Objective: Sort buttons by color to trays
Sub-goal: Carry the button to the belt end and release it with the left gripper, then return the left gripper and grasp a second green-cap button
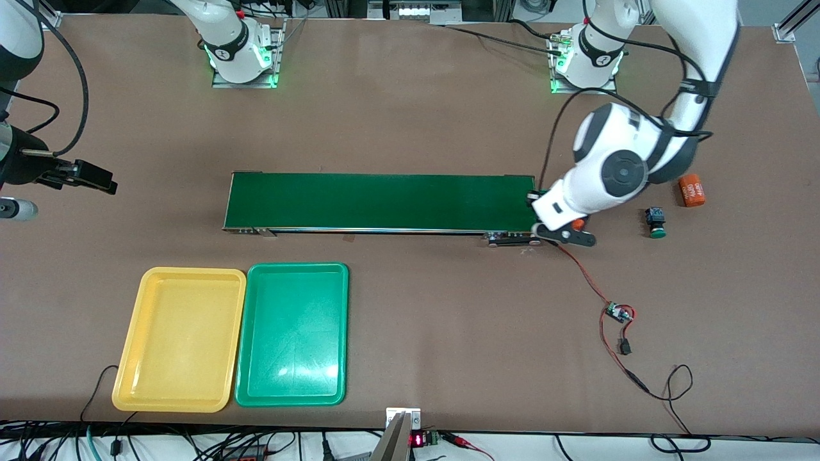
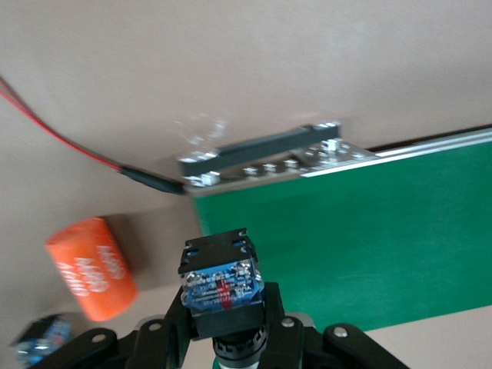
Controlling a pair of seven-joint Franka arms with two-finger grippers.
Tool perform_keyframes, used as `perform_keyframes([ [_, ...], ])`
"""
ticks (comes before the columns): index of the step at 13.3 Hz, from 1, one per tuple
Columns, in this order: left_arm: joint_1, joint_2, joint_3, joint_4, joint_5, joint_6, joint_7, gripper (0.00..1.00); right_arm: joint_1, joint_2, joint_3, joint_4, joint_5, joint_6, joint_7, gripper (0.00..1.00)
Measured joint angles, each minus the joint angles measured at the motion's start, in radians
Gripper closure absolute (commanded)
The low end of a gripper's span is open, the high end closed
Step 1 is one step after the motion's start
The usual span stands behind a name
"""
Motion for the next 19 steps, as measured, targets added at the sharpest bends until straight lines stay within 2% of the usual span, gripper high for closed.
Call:
perform_keyframes([
  [5, -0.004, 0.074, -0.045, -0.008, -0.007, 0.079, -0.002, 0.97, 0.000, 0.000, 0.000, 0.000, 0.000, 0.000, 0.000, 0.00],
  [6, -0.004, 0.086, -0.053, -0.008, -0.009, 0.087, -0.003, 0.87, 0.000, 0.000, 0.000, 0.000, 0.000, 0.000, 0.000, 0.00],
  [7, -0.004, 0.091, -0.058, -0.008, -0.011, 0.090, -0.008, 0.68, 0.000, 0.000, 0.000, 0.000, 0.000, 0.000, 0.000, 0.00],
  [8, -0.004, 0.091, -0.061, -0.008, -0.012, 0.090, -0.017, 0.30, 0.000, 0.000, 0.000, 0.000, 0.000, 0.000, 0.000, 0.00],
  [9, -0.004, 0.091, -0.064, -0.007, -0.014, 0.090, -0.023, 0.00, 0.000, 0.000, 0.000, 0.000, 0.000, 0.000, 0.000, 0.00],
  [13, 0.004, 0.059, -0.070, 0.009, -0.014, 0.091, -0.031, 0.00, 0.000, 0.000, 0.000, 0.000, 0.000, 0.000, 0.000, 0.00],
  [15, 0.049, 0.025, -0.065, 0.011, -0.014, 0.090, -0.030, 0.00, 0.000, 0.000, 0.000, 0.000, 0.000, 0.000, 0.000, 0.00],
  [17, 0.146, 0.013, -0.059, 0.009, -0.013, 0.088, -0.028, 0.00, 0.000, 0.000, 0.000, 0.000, 0.000, 0.000, 0.000, 0.00],
  [19, 0.284, 0.015, -0.054, 0.007, -0.003, 0.089, 0.000, 0.00, 0.000, 0.000, 0.000, 0.000, 0.000, 0.000, 0.000, 0.00],
])
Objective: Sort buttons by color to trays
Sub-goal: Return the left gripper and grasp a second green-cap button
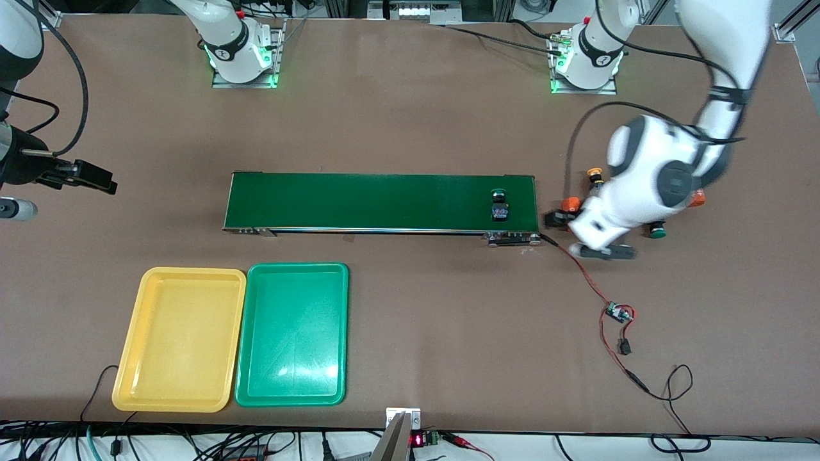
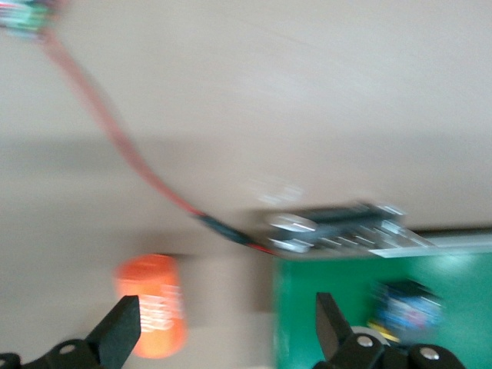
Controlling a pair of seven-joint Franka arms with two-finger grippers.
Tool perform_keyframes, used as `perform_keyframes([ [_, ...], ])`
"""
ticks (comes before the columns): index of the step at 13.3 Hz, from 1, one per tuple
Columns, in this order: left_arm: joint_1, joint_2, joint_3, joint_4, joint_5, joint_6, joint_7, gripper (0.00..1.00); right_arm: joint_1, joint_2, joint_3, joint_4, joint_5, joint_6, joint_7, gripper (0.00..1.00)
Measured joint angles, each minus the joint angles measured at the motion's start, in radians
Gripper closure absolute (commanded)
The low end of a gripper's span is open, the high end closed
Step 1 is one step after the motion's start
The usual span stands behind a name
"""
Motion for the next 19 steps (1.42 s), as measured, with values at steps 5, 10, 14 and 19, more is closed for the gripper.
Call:
perform_keyframes([
  [5, 0.223, 0.017, 0.005, -0.003, 0.177, -0.001, 0.041, 0.00, 0.000, 0.000, 0.000, 0.000, 0.000, 0.000, 0.000, 0.00],
  [10, 0.362, 0.066, 0.006, -0.054, 0.216, -0.004, 0.116, 0.00, 0.000, 0.000, 0.000, 0.000, 0.000, 0.000, 0.000, 0.00],
  [14, 0.387, 0.083, 0.003, -0.100, 0.216, -0.004, 0.143, 0.00, 0.000, 0.003, 0.000, 0.000, 0.000, 0.000, 0.000, 0.00],
  [19, 0.390, 0.122, 0.002, -0.112, 0.272, 0.011, 0.144, 0.00, 0.000, 0.008, 0.000, 0.000, 0.000, 0.000, 0.000, 0.00],
])
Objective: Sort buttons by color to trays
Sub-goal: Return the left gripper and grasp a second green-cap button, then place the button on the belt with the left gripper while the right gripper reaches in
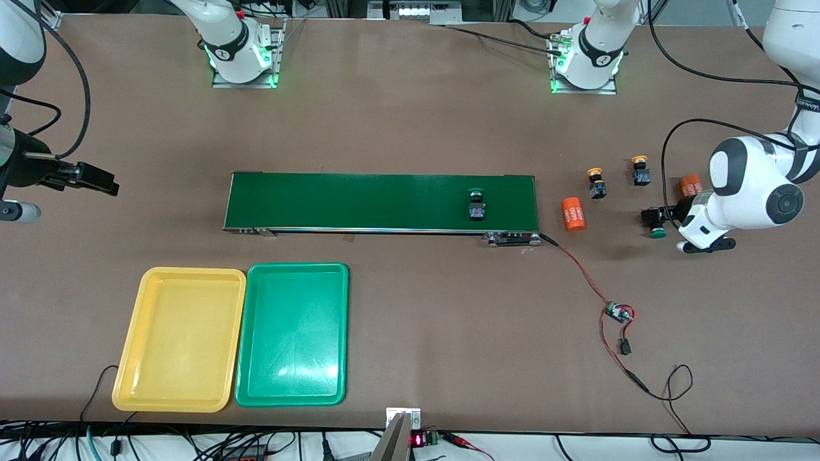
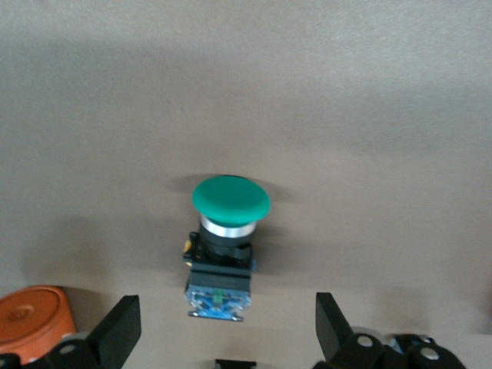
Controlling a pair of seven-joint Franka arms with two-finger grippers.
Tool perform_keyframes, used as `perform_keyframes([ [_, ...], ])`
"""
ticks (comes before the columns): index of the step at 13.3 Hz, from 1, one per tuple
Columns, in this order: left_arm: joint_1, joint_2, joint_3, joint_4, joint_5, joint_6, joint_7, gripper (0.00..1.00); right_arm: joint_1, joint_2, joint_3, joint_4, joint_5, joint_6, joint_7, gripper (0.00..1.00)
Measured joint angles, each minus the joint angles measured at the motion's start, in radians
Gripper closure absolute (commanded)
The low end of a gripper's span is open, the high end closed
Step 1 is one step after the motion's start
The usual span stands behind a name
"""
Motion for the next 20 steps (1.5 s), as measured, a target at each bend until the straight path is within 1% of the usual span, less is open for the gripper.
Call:
perform_keyframes([
  [3, 0.001, 0.018, 0.000, 0.000, 0.036, 0.022, 0.000, 0.00, 0.000, 0.000, 0.000, 0.000, 0.000, 0.000, 0.000, 0.00],
  [4, 0.001, 0.024, 0.000, 0.000, 0.040, 0.025, 0.001, 0.02, 0.000, 0.000, 0.000, 0.000, 0.000, 0.000, 0.000, 0.00],
  [5, 0.003, 0.032, 0.000, 0.000, 0.043, 0.028, 0.001, 0.14, 0.000, 0.000, 0.000, 0.000, 0.000, 0.000, 0.000, 0.00],
  [6, 0.008, 0.041, 0.000, 0.000, 0.045, 0.035, 0.005, 0.34, 0.000, 0.000, 0.000, 0.000, 0.000, 0.000, 0.000, 0.00],
  [7, 0.017, 0.049, 0.000, 0.000, 0.046, 0.042, 0.018, 0.62, 0.000, 0.001, 0.000, 0.000, 0.000, 0.000, 0.000, 0.00],
  [8, 0.026, 0.053, 0.000, 0.000, 0.046, 0.044, 0.031, 0.81, 0.000, 0.005, 0.000, 0.000, 0.000, 0.000, 0.000, 0.00],
  [9, 0.033, 0.055, 0.000, 0.000, 0.046, 0.044, 0.039, 0.96, 0.000, 0.011, 0.000, 0.000, 0.000, 0.000, 0.000, 0.00],
  [10, 0.036, 0.054, 0.000, 0.000, 0.046, 0.045, 0.042, 1.00, 0.001, 0.017, 0.000, 0.000, 0.000, 0.000, 0.000, 0.00],
  [14, 0.036, 0.034, -0.011, 0.004, 0.046, 0.044, 0.050, 1.00, 0.003, 0.027, 0.002, 0.000, 0.000, 0.000, 0.000, 0.00],
  [15, 0.034, 0.016, -0.023, 0.007, 0.047, 0.032, 0.054, 1.00, 0.004, 0.028, 0.003, 0.000, 0.000, -0.001, 0.000, 0.00],
  [17, 0.006, -0.045, -0.065, 0.008, 0.042, -0.033, 0.053, 0.99, 0.004, 0.031, 0.005, 0.000, 0.000, -0.006, 0.000, 0.00],
  [20, -0.092, -0.137, -0.136, -0.028, -0.015, -0.091, 0.035, 0.99, 0.006, 0.035, 0.009, -0.006, 0.001, -0.047, 0.000, 0.00],
])
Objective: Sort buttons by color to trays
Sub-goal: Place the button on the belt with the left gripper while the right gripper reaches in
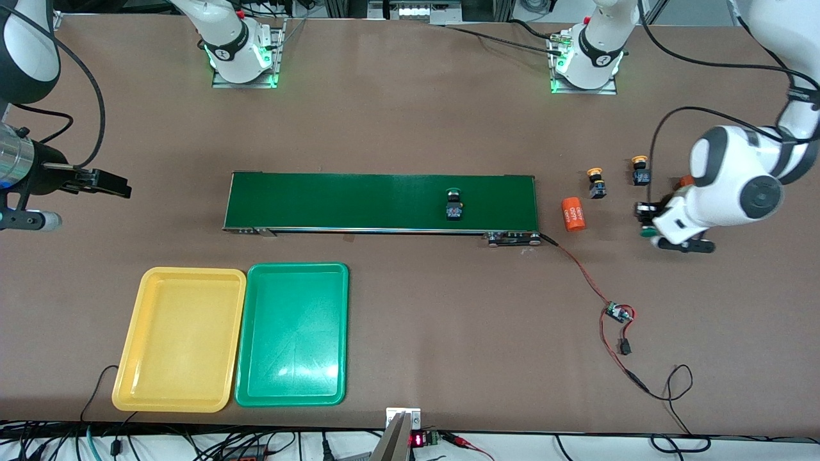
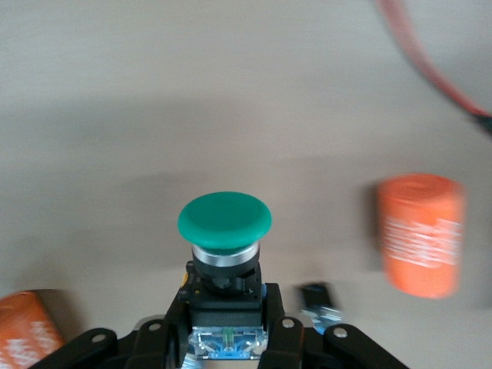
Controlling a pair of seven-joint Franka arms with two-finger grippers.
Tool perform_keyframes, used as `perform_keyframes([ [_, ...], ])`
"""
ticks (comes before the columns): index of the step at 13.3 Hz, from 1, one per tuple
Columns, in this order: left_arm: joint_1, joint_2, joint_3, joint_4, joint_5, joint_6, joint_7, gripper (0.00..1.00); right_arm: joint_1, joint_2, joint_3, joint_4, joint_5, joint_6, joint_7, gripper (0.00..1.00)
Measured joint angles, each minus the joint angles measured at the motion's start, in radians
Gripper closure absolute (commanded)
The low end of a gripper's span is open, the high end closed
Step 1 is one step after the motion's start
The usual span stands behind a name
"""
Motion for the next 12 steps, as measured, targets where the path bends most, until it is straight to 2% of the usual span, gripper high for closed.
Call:
perform_keyframes([
  [3, -0.105, -0.046, -0.044, -0.030, -0.058, -0.002, -0.063, 0.98, 0.017, 0.001, 0.005, -0.014, 0.000, -0.030, 0.002, 0.00],
  [7, -0.261, -0.051, -0.078, -0.033, -0.220, 0.016, -0.190, 0.98, 0.046, -0.026, 0.006, -0.079, 0.004, -0.032, 0.011, 0.00],
  [9, -0.328, -0.052, -0.082, -0.034, -0.265, 0.056, -0.259, 0.98, 0.068, -0.079, 0.008, -0.168, 0.005, 0.015, 0.045, 0.00],
  [12, -0.408, -0.032, -0.082, -0.038, -0.290, 0.122, -0.392, 0.96, 0.096, -0.219, 0.009, -0.404, 0.028, 0.174, 0.095, 0.00],
])
